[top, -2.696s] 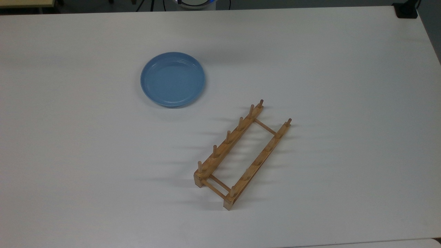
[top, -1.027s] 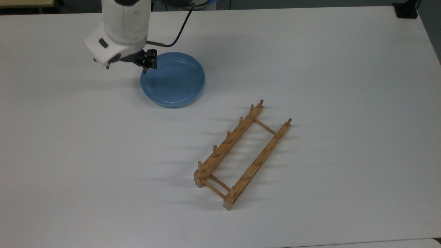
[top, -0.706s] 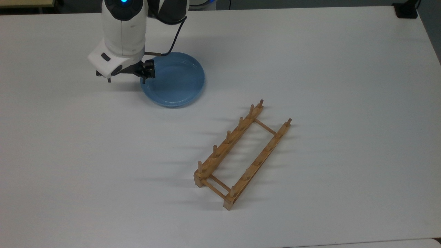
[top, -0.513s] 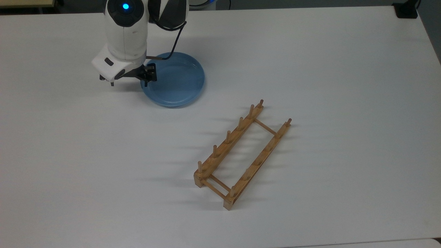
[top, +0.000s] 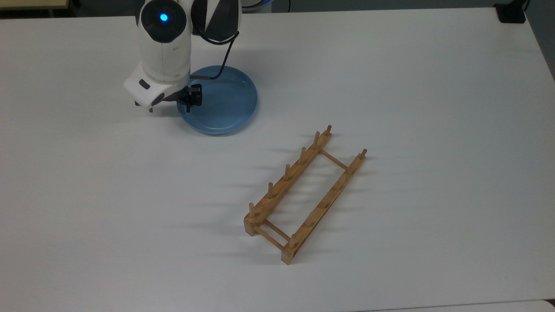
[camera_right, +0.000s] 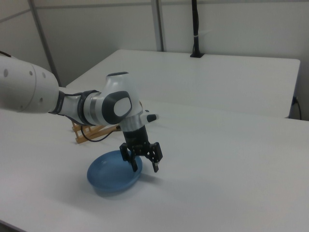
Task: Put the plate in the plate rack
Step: 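Close the gripper on the blue plate's rim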
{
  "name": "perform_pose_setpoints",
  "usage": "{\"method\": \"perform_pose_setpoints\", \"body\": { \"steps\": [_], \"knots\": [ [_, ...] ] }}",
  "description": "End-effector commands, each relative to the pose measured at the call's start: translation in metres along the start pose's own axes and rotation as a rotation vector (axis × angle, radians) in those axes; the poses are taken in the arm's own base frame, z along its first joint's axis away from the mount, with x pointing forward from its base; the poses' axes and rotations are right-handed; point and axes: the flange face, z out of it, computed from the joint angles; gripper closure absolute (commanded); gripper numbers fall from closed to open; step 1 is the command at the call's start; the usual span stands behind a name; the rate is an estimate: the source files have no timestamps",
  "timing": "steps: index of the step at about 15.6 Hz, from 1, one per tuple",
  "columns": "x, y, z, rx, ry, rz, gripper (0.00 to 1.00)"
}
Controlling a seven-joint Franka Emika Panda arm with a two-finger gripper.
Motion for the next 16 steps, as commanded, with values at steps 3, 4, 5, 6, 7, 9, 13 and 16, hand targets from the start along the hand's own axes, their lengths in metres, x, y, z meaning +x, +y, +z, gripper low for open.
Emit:
{"method": "perform_pose_setpoints", "body": {
  "steps": [3,4,5,6,7,9,13,16],
  "knots": [
    [0.004,-0.019,0.006,0.021,0.000,-0.014,0.68],
    [0.004,-0.020,0.006,0.021,-0.001,-0.014,0.81],
    [0.004,-0.021,0.005,0.021,-0.002,-0.012,0.91],
    [0.005,-0.023,0.005,0.021,-0.002,-0.003,0.96],
    [0.006,-0.025,0.002,0.019,0.003,0.012,1.00],
    [0.006,-0.024,-0.004,0.016,0.013,0.022,1.00],
    [0.006,-0.011,-0.045,-0.001,0.076,0.034,1.00],
    [0.007,0.004,-0.088,-0.020,0.133,0.057,1.00]
  ]
}}
